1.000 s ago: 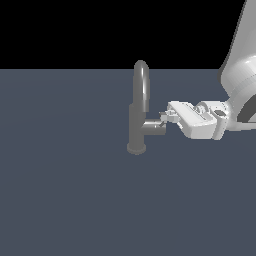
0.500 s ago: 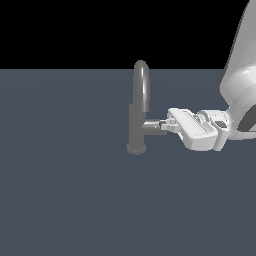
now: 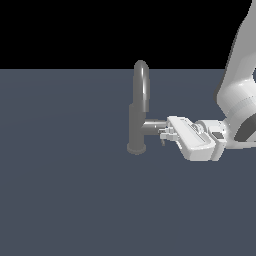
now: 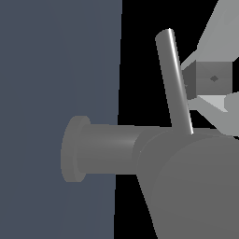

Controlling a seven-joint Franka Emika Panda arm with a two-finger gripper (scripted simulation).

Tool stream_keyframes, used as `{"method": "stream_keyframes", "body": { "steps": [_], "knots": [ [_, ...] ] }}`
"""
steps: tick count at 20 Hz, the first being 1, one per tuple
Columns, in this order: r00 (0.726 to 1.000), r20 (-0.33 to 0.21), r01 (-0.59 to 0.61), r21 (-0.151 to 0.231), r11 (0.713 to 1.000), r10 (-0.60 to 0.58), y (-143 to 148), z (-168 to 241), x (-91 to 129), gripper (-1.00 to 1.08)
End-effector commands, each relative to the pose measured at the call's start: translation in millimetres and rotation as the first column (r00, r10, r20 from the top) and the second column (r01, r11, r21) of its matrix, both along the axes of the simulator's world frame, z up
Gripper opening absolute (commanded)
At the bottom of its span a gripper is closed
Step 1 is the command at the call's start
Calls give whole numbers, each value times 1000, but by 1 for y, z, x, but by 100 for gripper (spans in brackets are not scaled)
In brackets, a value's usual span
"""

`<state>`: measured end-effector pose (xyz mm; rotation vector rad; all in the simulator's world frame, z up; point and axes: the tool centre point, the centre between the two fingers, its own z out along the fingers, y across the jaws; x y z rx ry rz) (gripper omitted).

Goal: Turn on the faucet by rotating a designated handle.

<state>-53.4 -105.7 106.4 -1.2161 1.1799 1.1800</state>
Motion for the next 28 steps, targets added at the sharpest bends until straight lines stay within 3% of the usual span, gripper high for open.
{"method": "stream_keyframes", "body": {
  "steps": [1, 14, 16, 28],
  "knots": [
    [1000, -10, 7, -6, 1000, -7, 0, -15, 3, -100],
    [999, -34, 12, -7, 1000, -13, -2, -62, 17, -100],
    [1000, -5, 26, -17, 1000, -26, -19, -42, 20, -100],
    [1000, -22, 19, -12, 1000, -19, -11, -59, 48, -100]
  ]
}}
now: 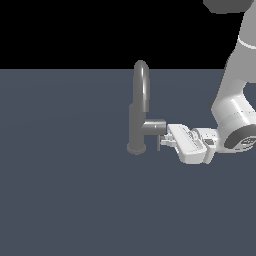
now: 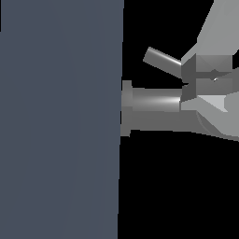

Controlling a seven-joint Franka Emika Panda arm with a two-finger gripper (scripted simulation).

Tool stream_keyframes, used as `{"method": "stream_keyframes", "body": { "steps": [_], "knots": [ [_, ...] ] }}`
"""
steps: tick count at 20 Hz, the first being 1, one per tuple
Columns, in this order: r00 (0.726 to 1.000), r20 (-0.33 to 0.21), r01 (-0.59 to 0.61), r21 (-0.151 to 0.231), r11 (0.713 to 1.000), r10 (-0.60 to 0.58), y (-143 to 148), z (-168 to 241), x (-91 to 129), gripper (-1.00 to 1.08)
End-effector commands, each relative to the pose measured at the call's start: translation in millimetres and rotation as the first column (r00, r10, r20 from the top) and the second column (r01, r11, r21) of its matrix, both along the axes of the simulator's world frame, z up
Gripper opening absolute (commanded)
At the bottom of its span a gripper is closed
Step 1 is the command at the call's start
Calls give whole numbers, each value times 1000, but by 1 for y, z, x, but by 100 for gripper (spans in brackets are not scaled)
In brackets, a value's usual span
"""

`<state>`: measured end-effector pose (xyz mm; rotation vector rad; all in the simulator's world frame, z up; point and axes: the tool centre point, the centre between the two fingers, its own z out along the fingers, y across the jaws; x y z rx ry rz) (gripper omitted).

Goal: Turn on the faucet by rotating a designated handle.

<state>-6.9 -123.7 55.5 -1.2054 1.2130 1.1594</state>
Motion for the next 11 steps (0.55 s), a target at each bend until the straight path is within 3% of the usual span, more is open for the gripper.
{"method": "stream_keyframes", "body": {
  "steps": [1, 11],
  "knots": [
    [1000, -13, -8, 7, 1000, 8, 8, -9, 4, -100],
    [1000, -23, -12, 11, 1000, 13, 13, -20, 23, -100]
  ]
}}
